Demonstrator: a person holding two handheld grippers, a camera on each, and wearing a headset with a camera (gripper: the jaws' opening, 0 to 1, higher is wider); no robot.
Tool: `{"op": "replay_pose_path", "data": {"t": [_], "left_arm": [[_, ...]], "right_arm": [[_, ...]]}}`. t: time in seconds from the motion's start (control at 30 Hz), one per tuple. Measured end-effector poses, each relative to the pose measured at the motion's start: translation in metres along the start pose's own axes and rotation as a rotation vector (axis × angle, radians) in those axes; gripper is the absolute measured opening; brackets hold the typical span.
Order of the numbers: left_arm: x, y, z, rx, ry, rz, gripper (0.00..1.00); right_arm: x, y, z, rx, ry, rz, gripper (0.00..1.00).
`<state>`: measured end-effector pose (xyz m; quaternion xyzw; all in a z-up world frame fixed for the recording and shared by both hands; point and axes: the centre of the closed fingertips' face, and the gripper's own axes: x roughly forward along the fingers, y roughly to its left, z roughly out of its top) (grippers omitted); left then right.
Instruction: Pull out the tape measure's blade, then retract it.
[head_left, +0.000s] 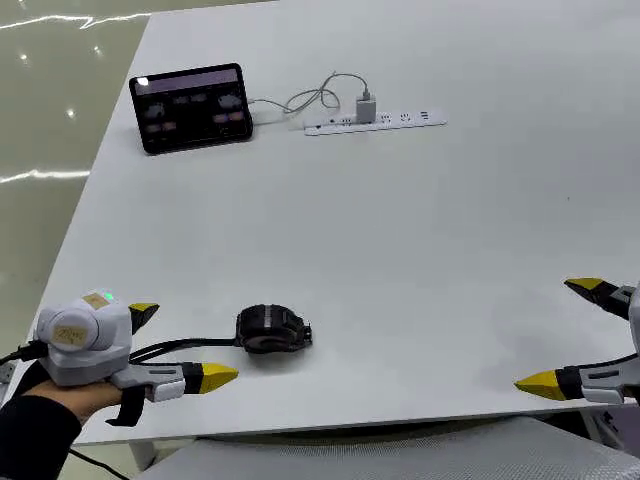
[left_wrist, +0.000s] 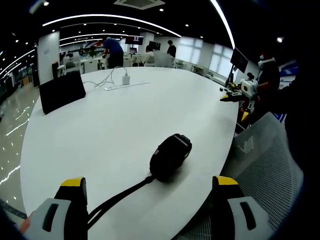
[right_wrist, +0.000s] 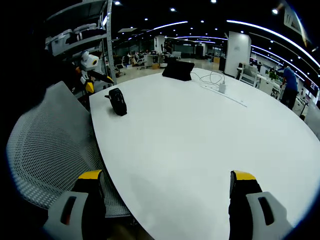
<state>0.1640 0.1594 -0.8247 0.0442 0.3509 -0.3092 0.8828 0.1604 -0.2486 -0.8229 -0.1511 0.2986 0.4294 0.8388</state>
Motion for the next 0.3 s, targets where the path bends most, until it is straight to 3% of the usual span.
{"op": "replay_pose_path", "data": {"t": [0.3], "left_arm": [[-0.0017, -0.0013, -0.0015, -0.003, 0.003, -0.003, 1.00]], "right_arm": [[-0.0006, -0.0007, 0.0014, -0.009, -0.004, 0.004, 1.00]]}}
